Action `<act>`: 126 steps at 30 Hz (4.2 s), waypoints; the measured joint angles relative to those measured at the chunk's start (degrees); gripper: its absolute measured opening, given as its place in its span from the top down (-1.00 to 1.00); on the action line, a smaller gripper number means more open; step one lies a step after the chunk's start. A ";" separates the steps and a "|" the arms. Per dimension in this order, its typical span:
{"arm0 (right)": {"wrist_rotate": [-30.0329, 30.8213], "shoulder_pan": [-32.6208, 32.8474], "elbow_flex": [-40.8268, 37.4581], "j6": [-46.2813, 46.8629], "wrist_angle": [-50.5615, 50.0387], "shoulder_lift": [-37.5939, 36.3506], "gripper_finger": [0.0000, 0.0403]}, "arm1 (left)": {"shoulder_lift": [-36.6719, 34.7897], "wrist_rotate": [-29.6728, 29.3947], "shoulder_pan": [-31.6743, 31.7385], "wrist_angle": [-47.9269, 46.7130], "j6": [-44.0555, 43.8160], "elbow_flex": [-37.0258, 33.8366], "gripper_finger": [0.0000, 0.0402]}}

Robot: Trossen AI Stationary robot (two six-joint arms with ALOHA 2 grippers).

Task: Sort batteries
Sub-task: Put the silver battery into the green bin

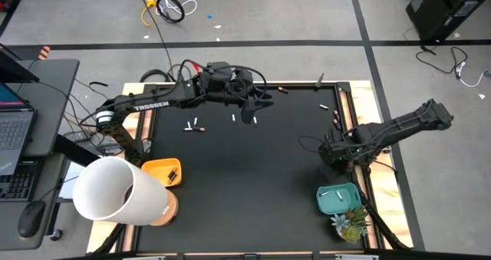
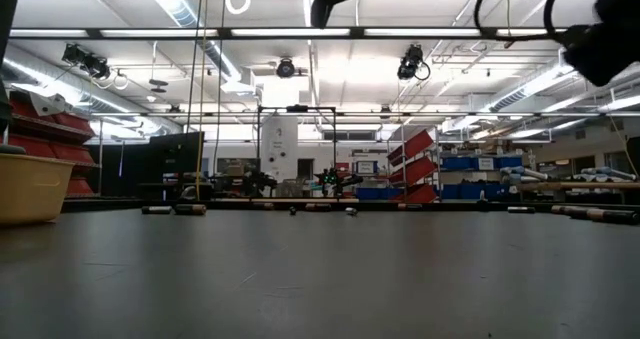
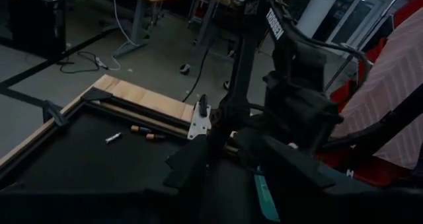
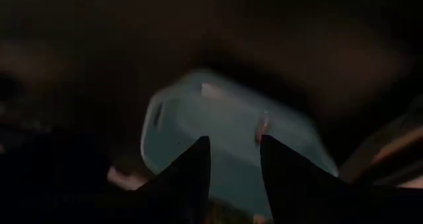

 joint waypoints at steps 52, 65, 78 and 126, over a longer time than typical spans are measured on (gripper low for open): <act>16.11 -52.48 15.61 -57.38 13.79 17.65 0.41 | 3.48 -10.07 2.38 4.29 -13.13 -0.39 0.22; 19.23 -53.54 26.85 -79.04 2.41 35.51 0.41 | 3.43 -5.73 2.62 4.39 -8.39 -0.37 0.22; 24.88 -61.25 26.96 -88.90 -5.93 44.96 0.18 | 3.43 2.15 2.69 0.31 -3.19 -0.35 0.22; 16.05 -64.76 6.71 -66.10 21.50 17.94 0.25 | 3.43 -6.43 2.71 -6.78 -2.95 -0.35 0.22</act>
